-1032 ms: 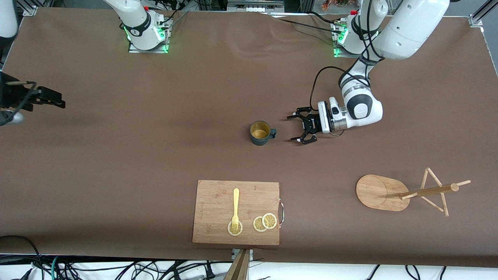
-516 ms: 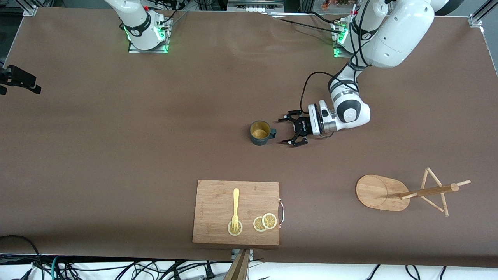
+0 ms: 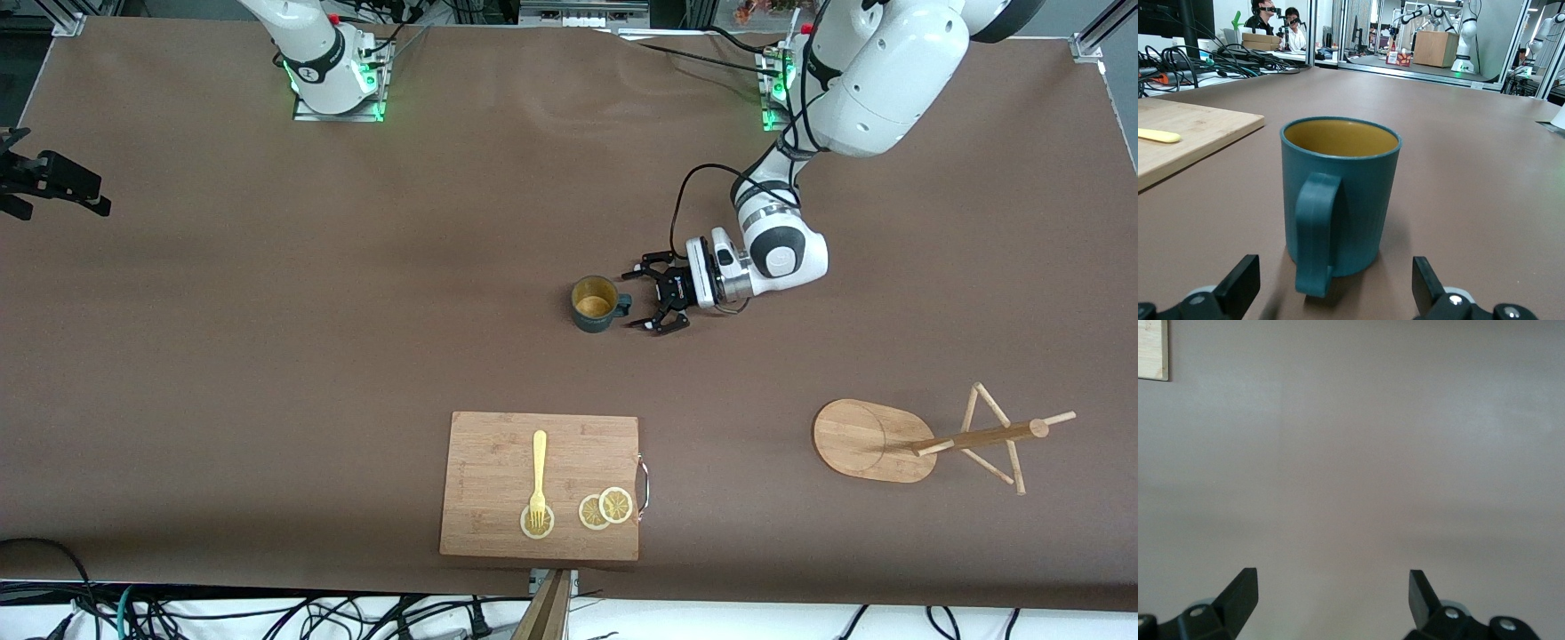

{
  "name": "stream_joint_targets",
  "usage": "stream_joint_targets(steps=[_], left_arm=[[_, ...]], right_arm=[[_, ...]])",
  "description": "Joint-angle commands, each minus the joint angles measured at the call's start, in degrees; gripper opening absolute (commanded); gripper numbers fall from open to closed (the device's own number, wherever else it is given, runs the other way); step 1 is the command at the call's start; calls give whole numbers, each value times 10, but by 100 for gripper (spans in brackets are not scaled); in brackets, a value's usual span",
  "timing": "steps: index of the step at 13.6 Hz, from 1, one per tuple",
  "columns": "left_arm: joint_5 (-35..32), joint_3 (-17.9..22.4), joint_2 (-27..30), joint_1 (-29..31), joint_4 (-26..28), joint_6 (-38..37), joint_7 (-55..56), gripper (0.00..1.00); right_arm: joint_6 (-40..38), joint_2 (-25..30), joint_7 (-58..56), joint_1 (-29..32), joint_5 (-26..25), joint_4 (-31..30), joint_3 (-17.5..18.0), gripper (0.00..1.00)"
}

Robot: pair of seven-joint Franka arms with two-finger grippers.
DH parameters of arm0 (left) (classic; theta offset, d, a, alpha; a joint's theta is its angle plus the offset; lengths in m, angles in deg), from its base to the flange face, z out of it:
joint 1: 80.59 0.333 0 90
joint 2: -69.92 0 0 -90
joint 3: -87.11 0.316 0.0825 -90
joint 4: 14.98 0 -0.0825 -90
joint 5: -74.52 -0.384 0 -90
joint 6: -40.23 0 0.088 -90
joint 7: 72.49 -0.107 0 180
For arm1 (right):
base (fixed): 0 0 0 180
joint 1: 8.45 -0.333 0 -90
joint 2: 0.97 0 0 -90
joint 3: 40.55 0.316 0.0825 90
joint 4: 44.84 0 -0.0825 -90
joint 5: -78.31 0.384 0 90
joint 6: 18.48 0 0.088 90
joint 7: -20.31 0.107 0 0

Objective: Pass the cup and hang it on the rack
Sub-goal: 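Close the left gripper on the teal mug's handle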

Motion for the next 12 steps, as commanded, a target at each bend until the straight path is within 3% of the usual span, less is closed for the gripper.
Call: stream_joint_targets(steps=[1, 5, 10, 12], left_arm=[[34, -1, -10, -10, -7, 9, -57, 100], [58, -1, -15, -23, -19, 13, -57, 100], [68, -1, -16, -24, -17, 13, -78, 98], [69, -1, -16, -23, -16, 13, -87, 43]], right_arm=[[7, 3, 0, -2, -1, -1, -1, 100], [18, -2, 1, -38, 5, 0, -33, 100], [18, -3, 1, -40, 6, 0, -44, 100], [16, -7, 1, -41, 18, -1, -42, 100]])
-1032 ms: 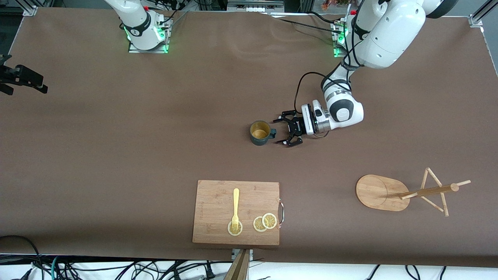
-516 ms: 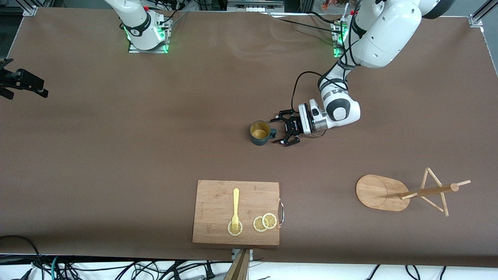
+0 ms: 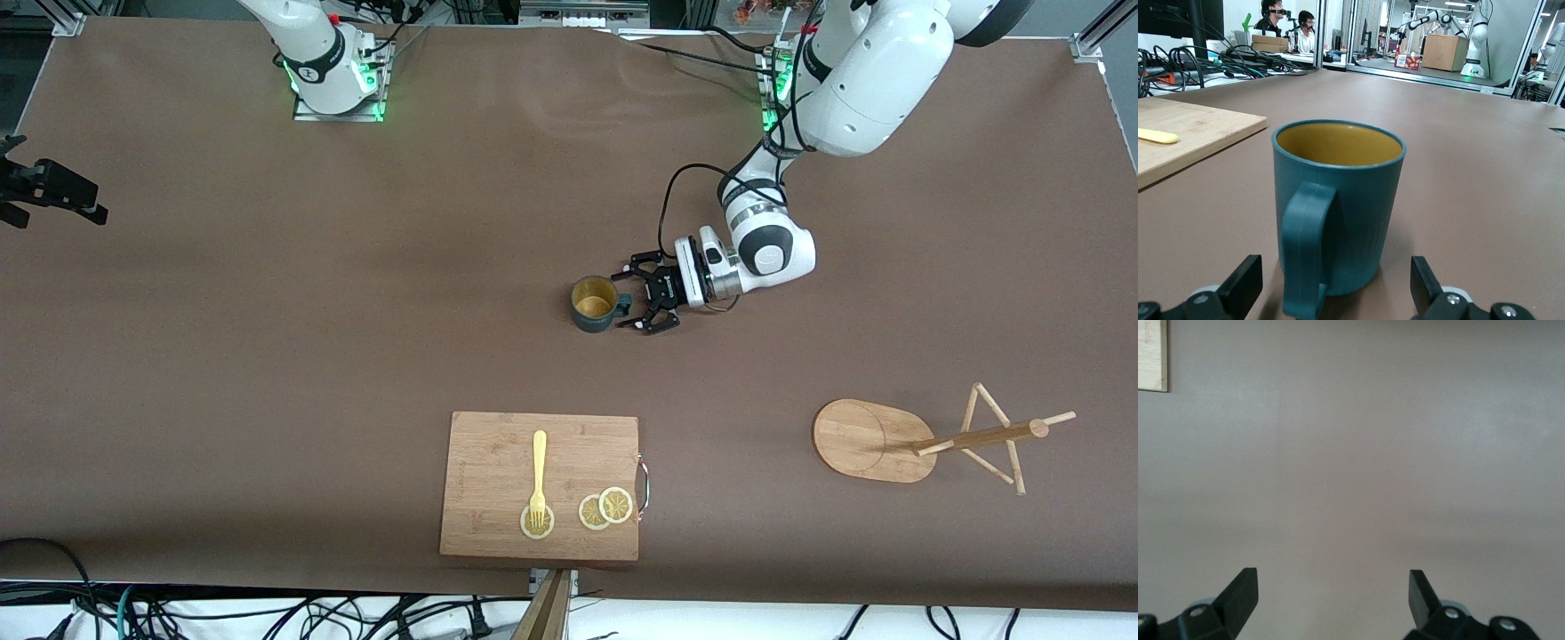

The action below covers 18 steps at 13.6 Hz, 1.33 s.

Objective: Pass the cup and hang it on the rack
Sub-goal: 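Close the left gripper on the teal mug's handle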

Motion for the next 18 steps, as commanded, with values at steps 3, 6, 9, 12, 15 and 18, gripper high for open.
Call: stream_joint_targets(steps=[3, 6, 9, 12, 15, 18], left_arm=[[27, -1, -7, -2, -5, 6, -72, 0], [26, 0, -4, 2, -4, 6, -46, 0], [20, 0, 10, 6, -1, 5, 29, 0], [8, 0, 49, 14, 12, 6, 147, 0], [-49, 0, 101, 30, 31, 6, 324, 0], [-137, 1, 176, 65, 58, 6, 493, 0]], right_arm=[[5, -2, -1, -10, 16, 0, -1, 100], [-13, 3, -7, -11, 24, -3, 6, 100], [-14, 2, -8, -11, 25, -3, 5, 100], [-14, 2, -9, -11, 25, -4, 3, 100], [-14, 1, -9, -10, 25, -4, 3, 100], [-13, -2, -10, -10, 37, -4, 1, 100]])
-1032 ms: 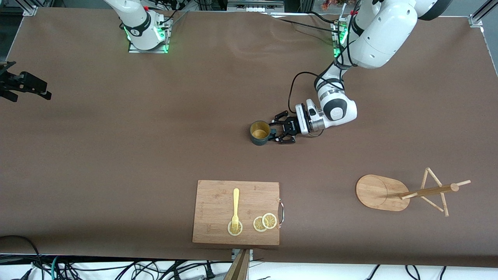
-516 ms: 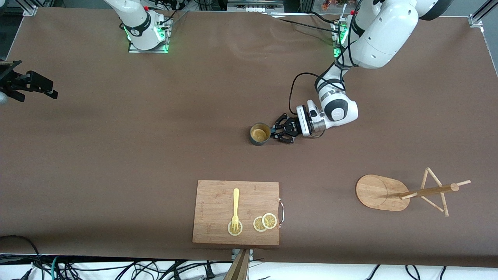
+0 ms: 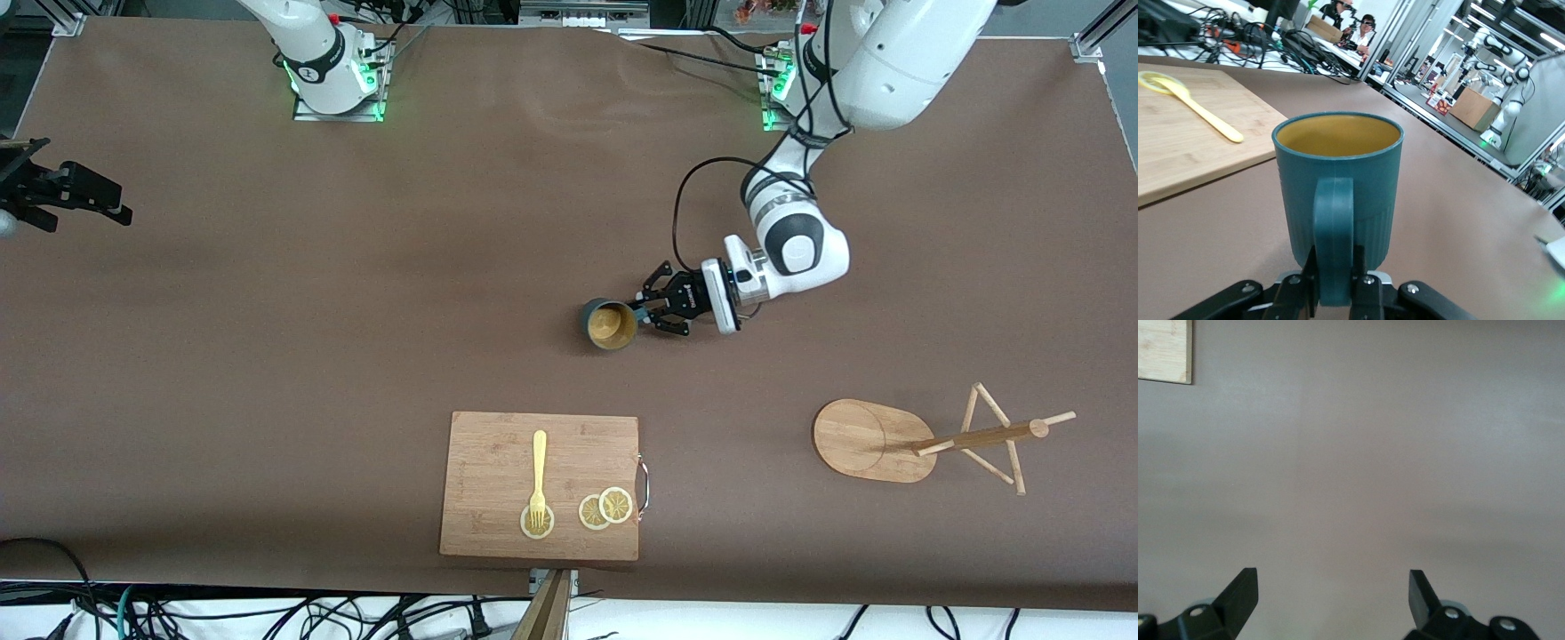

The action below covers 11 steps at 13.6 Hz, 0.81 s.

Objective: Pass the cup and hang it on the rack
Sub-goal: 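Close the left gripper on the teal mug's handle, then lift the mug with the left gripper and carry it toward the rack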

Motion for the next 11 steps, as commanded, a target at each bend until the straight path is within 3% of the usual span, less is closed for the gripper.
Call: stream_joint_targets(steps=[1, 3, 5, 7, 11], left_arm=[[-87, -3, 109, 35, 60, 0, 174, 0], [-191, -2, 166, 72, 66, -10, 314, 0], [-298, 5, 207, 125, 67, -86, 428, 0], [-378, 57, 229, 142, 64, -160, 481, 0], [-426, 166, 248, 144, 59, -280, 573, 0]], right_arm=[[-3, 2, -9, -1, 15, -4, -5, 100], [-3, 1, -9, 1, 35, -4, -10, 100], [-3, -2, -9, 2, 40, -4, -14, 100], [-3, -3, -9, 2, 40, -4, -15, 100], [-3, -3, -9, 2, 40, -4, -15, 100]])
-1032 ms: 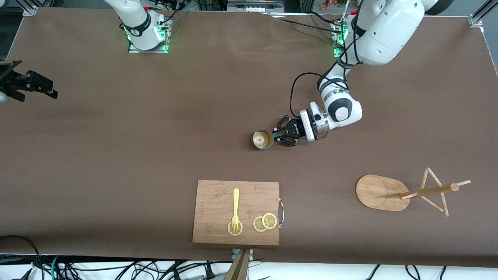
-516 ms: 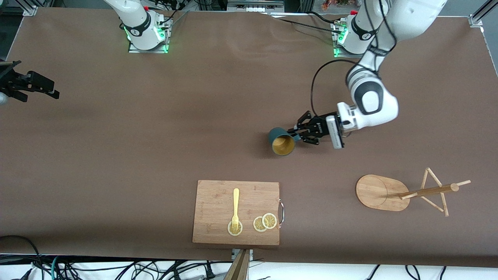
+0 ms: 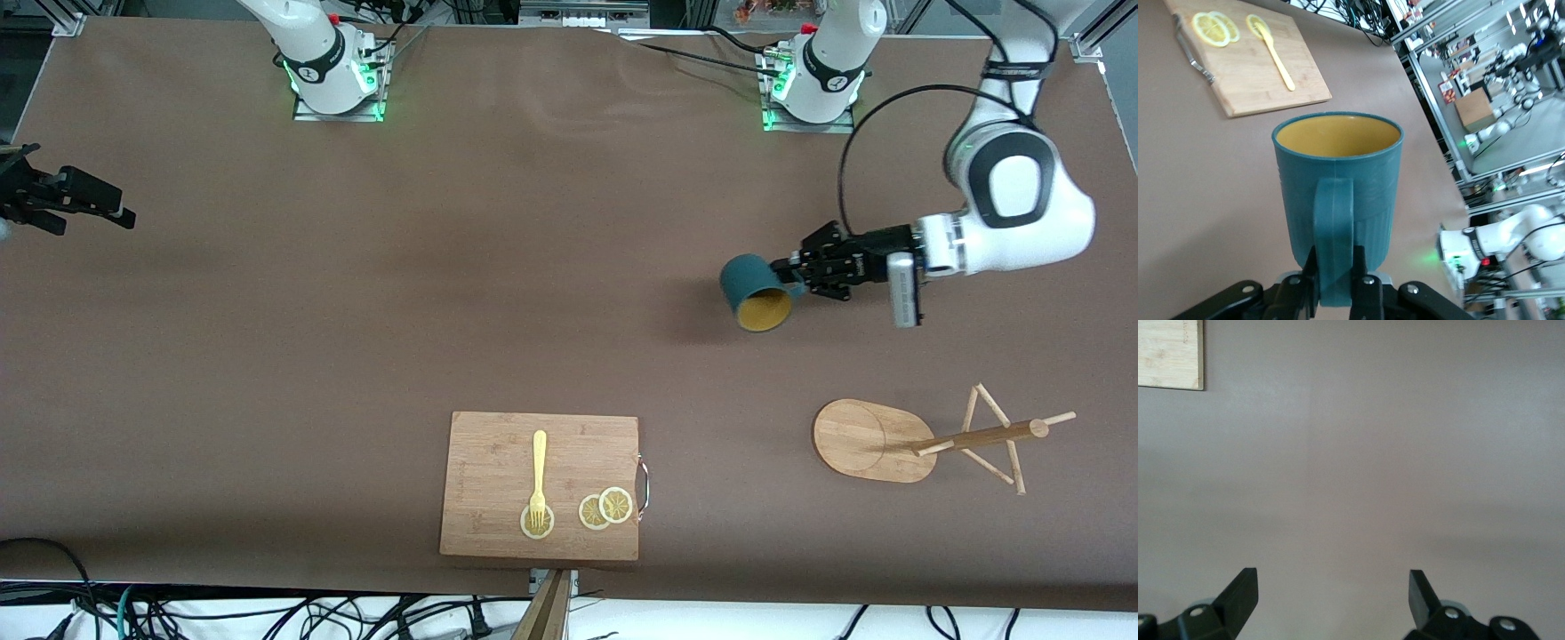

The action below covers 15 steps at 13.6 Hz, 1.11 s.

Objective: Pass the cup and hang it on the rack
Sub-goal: 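Lift the mug with the left gripper and carry it toward the rack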

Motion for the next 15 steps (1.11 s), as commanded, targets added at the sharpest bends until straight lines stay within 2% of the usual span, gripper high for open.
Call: stream_joint_targets(steps=[1, 5, 7, 11, 12, 15], left_arm=[[-42, 52, 31, 1, 7, -50, 83, 0], [-36, 105, 26, 32, -6, -115, 200, 0], [-12, 105, 7, 57, -29, -128, 261, 0], [85, 105, -27, 91, -37, -166, 364, 0], [113, 105, -41, 95, -47, -179, 388, 0], [140, 105, -94, 119, -100, -225, 406, 0]], right_arm=[[-3, 4, -9, 1, 12, -2, -2, 100], [0, 4, -9, 0, 14, -2, -1, 100], [1, 3, -9, 0, 14, -1, -1, 100], [1, 3, -8, -1, 15, -1, 1, 100], [1, 3, -8, -1, 15, -1, 1, 100], [-3, 3, -9, -1, 15, -1, 1, 100]])
